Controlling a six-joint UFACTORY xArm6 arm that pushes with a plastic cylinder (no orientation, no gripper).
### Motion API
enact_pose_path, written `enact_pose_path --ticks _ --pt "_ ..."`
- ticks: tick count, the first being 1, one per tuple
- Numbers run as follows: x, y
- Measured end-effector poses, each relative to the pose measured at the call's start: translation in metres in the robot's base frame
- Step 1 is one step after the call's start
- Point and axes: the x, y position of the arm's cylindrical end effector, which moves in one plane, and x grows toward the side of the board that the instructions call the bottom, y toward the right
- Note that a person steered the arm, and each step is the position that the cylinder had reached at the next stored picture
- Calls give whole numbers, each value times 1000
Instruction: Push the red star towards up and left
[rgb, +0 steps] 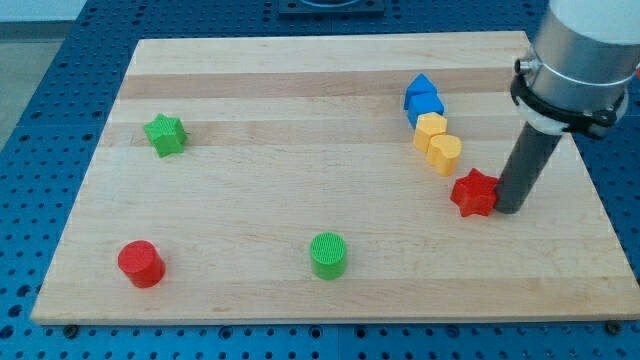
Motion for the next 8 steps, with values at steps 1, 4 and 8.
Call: enact_pose_path --ticks 1,4,8 --pt "-7 -3" --pt "-8 -31" --pt "-8 -131"
